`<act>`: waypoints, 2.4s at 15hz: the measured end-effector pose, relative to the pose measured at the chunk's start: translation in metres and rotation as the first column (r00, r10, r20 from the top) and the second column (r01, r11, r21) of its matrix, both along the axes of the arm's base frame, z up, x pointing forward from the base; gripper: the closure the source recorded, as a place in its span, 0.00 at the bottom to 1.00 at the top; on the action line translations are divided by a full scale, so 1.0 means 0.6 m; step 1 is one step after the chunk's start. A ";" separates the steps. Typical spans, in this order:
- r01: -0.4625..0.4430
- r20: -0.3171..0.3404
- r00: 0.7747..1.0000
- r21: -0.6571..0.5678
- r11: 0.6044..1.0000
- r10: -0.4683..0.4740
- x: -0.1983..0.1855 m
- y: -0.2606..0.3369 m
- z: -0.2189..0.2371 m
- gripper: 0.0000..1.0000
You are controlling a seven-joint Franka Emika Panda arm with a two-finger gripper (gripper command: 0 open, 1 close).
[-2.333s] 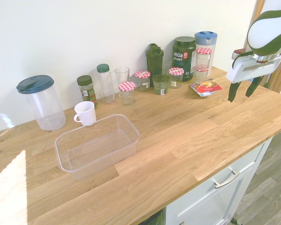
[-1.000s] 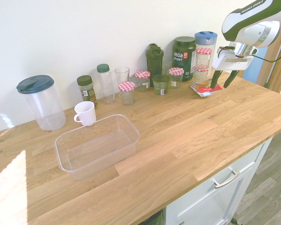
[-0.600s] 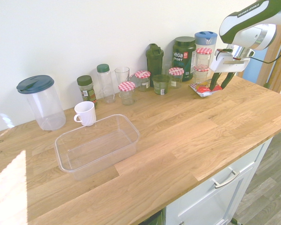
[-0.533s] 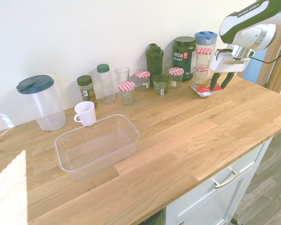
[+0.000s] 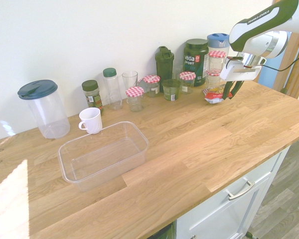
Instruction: Put the chip bag into the container
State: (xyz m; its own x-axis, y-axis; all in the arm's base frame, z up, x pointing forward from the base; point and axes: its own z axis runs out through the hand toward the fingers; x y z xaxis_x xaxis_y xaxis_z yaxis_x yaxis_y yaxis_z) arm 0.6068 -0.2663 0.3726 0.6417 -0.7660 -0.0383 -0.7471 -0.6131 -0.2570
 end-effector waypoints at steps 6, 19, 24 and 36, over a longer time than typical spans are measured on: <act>-0.001 0.007 1.000 -0.006 1.000 0.001 0.004 0.005 0.001 1.00; -0.092 0.112 0.986 -0.235 0.968 0.121 -0.130 0.284 0.215 1.00; -0.162 0.133 0.966 -0.350 0.923 0.220 -0.194 0.580 0.257 1.00; -0.299 0.008 0.936 -0.509 0.807 0.351 -0.165 1.026 0.110 1.00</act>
